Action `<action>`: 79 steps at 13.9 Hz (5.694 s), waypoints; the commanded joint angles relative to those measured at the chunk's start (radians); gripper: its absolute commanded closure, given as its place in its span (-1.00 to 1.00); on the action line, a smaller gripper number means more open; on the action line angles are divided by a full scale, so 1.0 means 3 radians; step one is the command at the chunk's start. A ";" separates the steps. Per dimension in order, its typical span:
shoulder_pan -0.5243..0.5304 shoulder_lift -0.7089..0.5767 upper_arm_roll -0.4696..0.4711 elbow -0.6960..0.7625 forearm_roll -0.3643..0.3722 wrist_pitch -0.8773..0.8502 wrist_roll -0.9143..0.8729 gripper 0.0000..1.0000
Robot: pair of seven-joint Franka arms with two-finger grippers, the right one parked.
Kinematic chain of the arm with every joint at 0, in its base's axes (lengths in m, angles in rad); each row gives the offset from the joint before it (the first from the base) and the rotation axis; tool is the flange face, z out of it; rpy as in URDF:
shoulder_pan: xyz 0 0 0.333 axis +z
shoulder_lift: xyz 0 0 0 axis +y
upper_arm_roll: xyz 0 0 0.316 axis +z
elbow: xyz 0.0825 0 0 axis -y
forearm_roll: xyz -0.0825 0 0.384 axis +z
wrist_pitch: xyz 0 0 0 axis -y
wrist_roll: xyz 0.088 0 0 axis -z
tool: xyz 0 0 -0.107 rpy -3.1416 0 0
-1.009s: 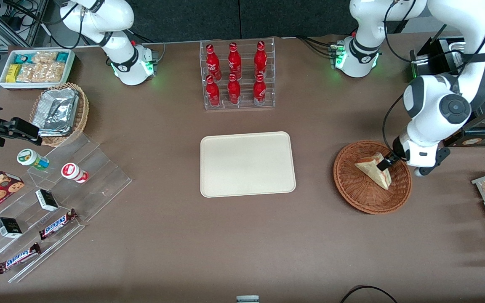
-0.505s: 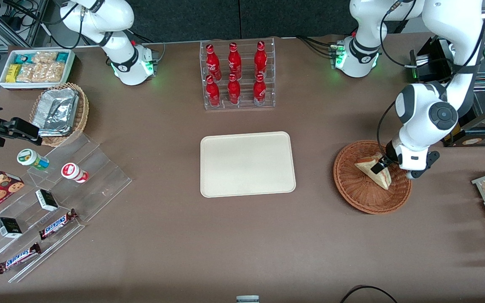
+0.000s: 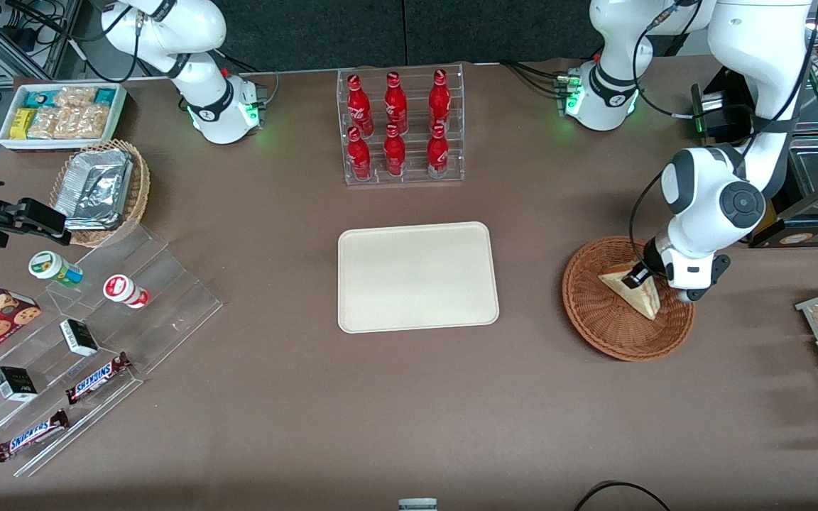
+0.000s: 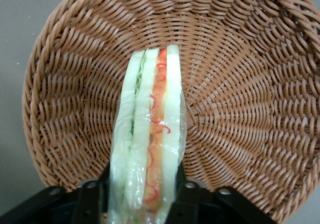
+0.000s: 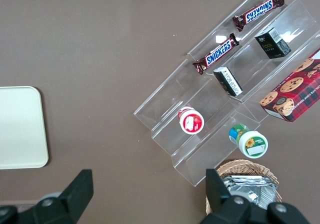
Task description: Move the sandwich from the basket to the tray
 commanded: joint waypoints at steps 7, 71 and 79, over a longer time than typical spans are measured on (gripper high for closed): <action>-0.0294 0.0040 -0.0047 0.0886 0.0053 -0.1149 -0.0004 1.00; -0.0342 0.0056 -0.0124 0.2201 0.0294 -0.2434 0.2445 -1.00; 0.0216 -0.0644 -0.0327 0.2186 0.0315 -0.3185 0.2461 -1.00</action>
